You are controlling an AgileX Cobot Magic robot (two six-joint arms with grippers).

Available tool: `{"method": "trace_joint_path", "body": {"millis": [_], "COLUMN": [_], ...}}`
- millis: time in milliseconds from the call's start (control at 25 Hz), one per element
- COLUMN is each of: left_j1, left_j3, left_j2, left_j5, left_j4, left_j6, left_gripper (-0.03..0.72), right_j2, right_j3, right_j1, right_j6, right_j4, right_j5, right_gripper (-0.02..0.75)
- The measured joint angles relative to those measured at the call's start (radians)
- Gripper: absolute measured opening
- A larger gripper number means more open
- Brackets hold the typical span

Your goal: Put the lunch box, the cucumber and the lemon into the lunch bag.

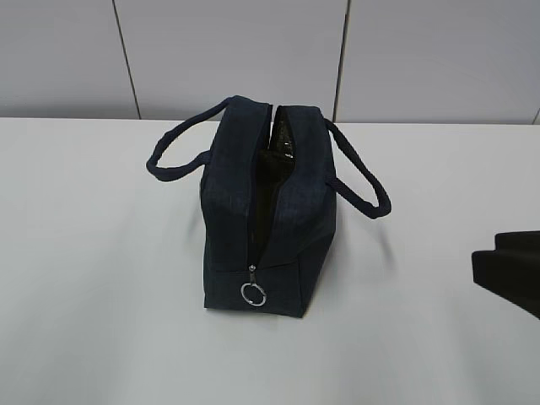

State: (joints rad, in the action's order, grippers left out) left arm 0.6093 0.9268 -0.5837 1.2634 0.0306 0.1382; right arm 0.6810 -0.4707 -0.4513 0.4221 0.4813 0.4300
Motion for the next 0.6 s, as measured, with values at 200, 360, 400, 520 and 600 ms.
{"method": "trace_joint_path", "body": {"millis": [200, 360, 400, 520, 600], "left_j1": [0.0, 0.0, 0.0, 0.0, 0.0], "left_j3": [-0.087, -0.152, -0.17, -0.214, -0.231], "left_j2": [0.131, 0.215, 0.235, 0.278, 0.292], "left_j5": [0.0, 0.0, -0.001, -0.016, -0.032], "left_j4": [-0.005, -0.005, -0.005, -0.007, -0.004], "left_j6": [-0.02, -0.026, -0.028, -0.028, -0.028], "left_gripper": [0.237, 0.238, 0.238, 0.238, 0.238], "right_j2": [0.0, 0.004, 0.009, 0.032, 0.042], "right_j3": [0.019, 0.019, 0.019, 0.019, 0.019], "right_j1": [0.0, 0.0, 0.0, 0.0, 0.0], "right_j6": [0.1, 0.108, 0.108, 0.111, 0.142], "right_j4": [0.055, 0.08, 0.087, 0.103, 0.12], "right_j5": [-0.016, -0.022, -0.023, -0.024, -0.024], "right_gripper": [0.232, 0.232, 0.232, 0.232, 0.232]}}
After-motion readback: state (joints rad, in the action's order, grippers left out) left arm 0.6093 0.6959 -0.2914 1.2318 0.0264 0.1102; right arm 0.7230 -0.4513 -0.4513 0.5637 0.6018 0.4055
